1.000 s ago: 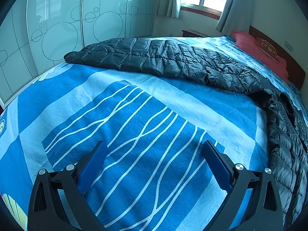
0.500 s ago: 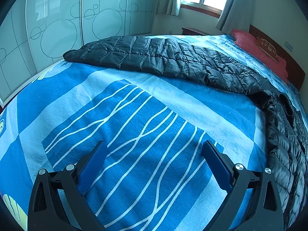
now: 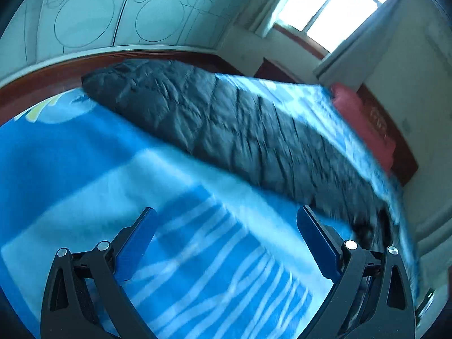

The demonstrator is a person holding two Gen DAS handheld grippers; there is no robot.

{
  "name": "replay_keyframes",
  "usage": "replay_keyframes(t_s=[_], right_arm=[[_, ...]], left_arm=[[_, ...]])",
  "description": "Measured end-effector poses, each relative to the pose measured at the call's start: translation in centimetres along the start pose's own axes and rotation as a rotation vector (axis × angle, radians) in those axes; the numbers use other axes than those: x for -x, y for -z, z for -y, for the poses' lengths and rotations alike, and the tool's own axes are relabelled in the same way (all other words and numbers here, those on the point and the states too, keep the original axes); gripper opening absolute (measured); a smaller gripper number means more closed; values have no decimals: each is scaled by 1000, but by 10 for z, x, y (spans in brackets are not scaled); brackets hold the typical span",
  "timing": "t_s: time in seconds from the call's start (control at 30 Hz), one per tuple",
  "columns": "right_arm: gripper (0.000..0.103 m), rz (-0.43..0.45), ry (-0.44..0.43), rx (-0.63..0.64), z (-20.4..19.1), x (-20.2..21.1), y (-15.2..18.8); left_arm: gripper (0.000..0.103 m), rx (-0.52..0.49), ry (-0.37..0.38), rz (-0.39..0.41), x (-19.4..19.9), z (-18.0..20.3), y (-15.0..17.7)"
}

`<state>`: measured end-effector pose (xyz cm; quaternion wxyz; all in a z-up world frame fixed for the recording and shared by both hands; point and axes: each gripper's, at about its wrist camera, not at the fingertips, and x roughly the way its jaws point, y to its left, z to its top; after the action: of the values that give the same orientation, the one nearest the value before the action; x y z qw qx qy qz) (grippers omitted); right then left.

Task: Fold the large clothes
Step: 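Close the left tool on the other jacket sleeve, then lay the held sleeve across the jacket body and open the left tool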

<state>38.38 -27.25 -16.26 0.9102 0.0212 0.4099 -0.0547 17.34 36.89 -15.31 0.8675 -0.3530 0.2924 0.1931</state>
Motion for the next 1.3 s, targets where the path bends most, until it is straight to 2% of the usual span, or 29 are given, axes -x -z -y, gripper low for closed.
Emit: replay_keyframes(t_s=[0.17, 0.27, 0.37, 0.43, 0.47, 0.5, 0.53, 0.6, 0.63, 0.67, 0.73, 0.83, 0.93, 1.13, 1.3], right_arm=[[89, 1, 1, 3, 0, 0, 0], [89, 2, 6, 8, 0, 1, 0], [89, 4, 11, 12, 0, 2, -1], [89, 5, 11, 13, 0, 2, -1], [89, 4, 11, 13, 0, 2, -1], [89, 4, 11, 14, 0, 2, -1], [89, 4, 12, 15, 0, 2, -1], [89, 4, 15, 16, 0, 2, -1], [89, 5, 16, 16, 0, 2, -1], [89, 5, 15, 16, 0, 2, -1], [89, 6, 15, 15, 0, 2, -2], [89, 8, 16, 14, 0, 2, -2], [89, 9, 14, 13, 0, 2, -2], [89, 12, 10, 10, 1, 3, -2], [89, 19, -5, -4, 3, 4, -3]], left_arm=[[98, 164, 105, 86, -16, -39, -43], [98, 225, 93, 124, -22, -48, -54], [98, 208, 48, 118, -29, -42, -59], [96, 238, 60, 150, -26, -43, -59], [84, 262, 56, 162, -24, -44, -59], [73, 301, 12, 169, -22, -47, -58], [54, 345, -13, 177, -21, -52, -56], [38, 406, 0, 195, -21, -64, -56], [23, 427, -7, 196, -22, -69, -57], [15, 430, 4, 197, -24, -72, -60], [10, 433, -4, 191, -26, -76, -64], [7, 375, -48, 203, -24, -63, -71], [6, 281, -54, 238, -16, -36, -79], [6, -2, -6, 280, -6, 65, -74], [6, -270, 82, 260, -5, 173, -34]])
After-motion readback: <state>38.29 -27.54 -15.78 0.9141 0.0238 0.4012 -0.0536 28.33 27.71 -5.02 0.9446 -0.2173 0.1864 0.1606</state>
